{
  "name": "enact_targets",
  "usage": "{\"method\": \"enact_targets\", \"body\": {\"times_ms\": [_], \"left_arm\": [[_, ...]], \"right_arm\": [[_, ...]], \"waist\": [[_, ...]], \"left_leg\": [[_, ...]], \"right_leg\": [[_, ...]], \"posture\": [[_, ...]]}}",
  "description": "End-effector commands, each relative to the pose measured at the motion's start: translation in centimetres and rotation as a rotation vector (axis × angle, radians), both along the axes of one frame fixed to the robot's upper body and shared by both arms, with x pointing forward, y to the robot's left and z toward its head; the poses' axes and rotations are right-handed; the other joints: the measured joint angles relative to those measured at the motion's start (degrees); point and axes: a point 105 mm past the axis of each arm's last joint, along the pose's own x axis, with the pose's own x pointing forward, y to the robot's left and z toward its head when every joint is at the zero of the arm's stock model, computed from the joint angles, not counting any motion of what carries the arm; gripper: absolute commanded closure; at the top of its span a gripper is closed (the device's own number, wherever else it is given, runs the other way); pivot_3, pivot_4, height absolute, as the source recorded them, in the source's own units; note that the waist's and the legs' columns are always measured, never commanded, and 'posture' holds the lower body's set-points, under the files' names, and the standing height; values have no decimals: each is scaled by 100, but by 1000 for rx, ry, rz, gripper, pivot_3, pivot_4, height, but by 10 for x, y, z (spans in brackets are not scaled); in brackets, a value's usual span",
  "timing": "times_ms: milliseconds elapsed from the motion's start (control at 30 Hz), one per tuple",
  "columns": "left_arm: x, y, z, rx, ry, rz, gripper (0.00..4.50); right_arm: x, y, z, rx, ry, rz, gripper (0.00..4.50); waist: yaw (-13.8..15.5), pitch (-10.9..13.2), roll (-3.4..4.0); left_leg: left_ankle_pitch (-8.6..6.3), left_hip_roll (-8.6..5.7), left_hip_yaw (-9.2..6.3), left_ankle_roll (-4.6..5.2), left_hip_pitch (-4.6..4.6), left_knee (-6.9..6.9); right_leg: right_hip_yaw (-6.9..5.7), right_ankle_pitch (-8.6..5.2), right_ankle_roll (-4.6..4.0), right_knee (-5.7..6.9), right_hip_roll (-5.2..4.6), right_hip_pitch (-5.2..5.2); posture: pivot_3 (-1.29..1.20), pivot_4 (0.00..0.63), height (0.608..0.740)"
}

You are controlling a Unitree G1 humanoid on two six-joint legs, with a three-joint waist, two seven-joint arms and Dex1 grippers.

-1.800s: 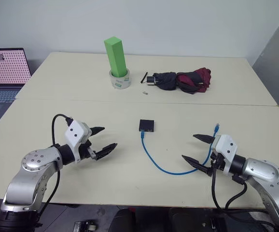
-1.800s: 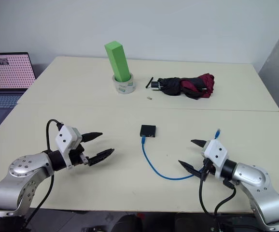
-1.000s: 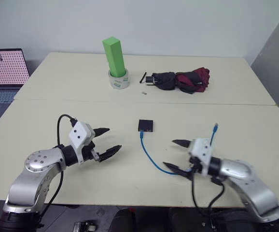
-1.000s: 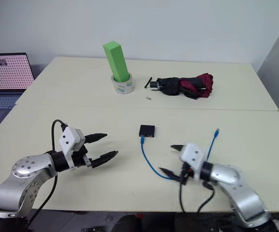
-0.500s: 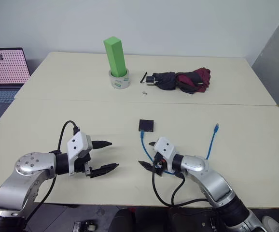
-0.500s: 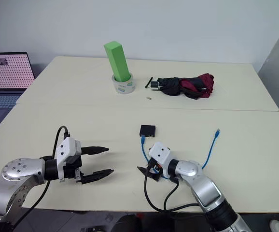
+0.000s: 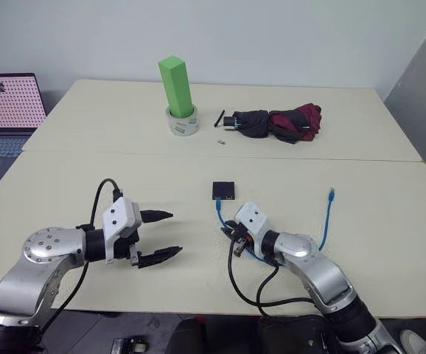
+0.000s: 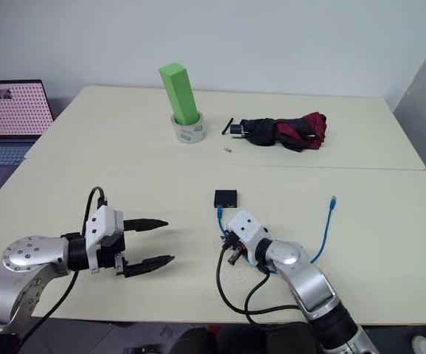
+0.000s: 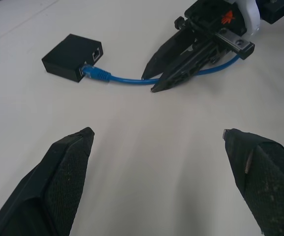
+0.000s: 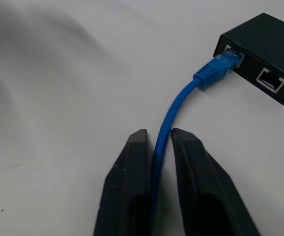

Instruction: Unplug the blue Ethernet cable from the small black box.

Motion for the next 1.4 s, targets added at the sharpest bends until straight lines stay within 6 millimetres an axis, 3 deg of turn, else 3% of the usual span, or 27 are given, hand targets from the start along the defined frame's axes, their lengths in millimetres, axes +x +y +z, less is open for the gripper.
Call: {"method": "enact_targets", "body": {"times_ms": [33, 400, 567, 600, 633, 667, 900, 1133, 1333, 1400], "left_arm": [[2, -9, 11, -38, -31, -20, 0], [3, -29, 24, -80, -38, -67, 0], [4, -33, 23, -83, -28, -95, 0], [4, -34, 22, -83, -27, -100, 0], [5, -35, 21, -84, -26, -103, 0], [4, -35, 20, -83, -24, -107, 0], [-1, -34, 13, -68, 11, -127, 0], [-6, -35, 10, -74, 34, -149, 0], [-7, -35, 10, -74, 31, -144, 0], [-6, -34, 9, -76, 33, -134, 0]], "right_arm": [[4, -19, -7, -36, 34, -55, 4463], [-21, -103, -1, -185, 54, -58, 4463], [-39, -128, 3, -286, 70, 27, 4463], [-39, -128, 4, -286, 72, 35, 4463], [-38, -129, 5, -291, 62, 27, 4009], [-37, -128, 5, -289, 57, 28, 3979], [-26, -112, 14, -190, 24, -15, 2423], [-4, -82, 8, -102, 40, -35, 2423], [4, -80, 3, -104, 47, -33, 2423], [5, -80, 4, -106, 43, -24, 2951]], "waist": [[5, 0, 0], [77, 0, 1], [88, -1, 1], [89, -2, -2], [83, -4, -9], [80, -5, -9], [57, -4, -7], [16, 1, -1], [16, 0, 0], [13, 0, 0]], "left_leg": [[0, 0, -1, 0, 0, 0], [-1, -9, -4, 2, -3, 3], [-2, -9, -3, 4, -3, 4], [-2, -10, -2, 4, -2, 4], [-2, -9, -2, 4, -2, 3], [-2, -7, -2, 4, -2, 4], [-2, -4, -1, 3, -2, 3], [-1, -3, -1, 2, -3, 3], [0, -3, 0, 1, -2, 3], [-1, -3, 0, 1, -1, 3]], "right_leg": [[-1, 0, 0, 0, 0, 0], [-1, 0, 0, -7, -7, 7], [2, 0, 0, -11, -6, 10], [2, 0, 0, -11, -7, 11], [1, 0, 0, -13, -7, 12], [1, 0, 0, -13, -4, 12], [5, 0, 0, -10, -1, 9], [4, 0, 0, -8, 0, 5], [4, 0, 0, -7, 0, 5], [5, 0, 0, -6, 0, 5]], "posture": [[0, 150, 740], [0, 150, 740], [0, 150, 740], [0, 150, 740], [0, 150, 740], [0, 150, 740], [0, 150, 740], [0, 150, 740], [0, 150, 740], [0, 150, 740]]}}
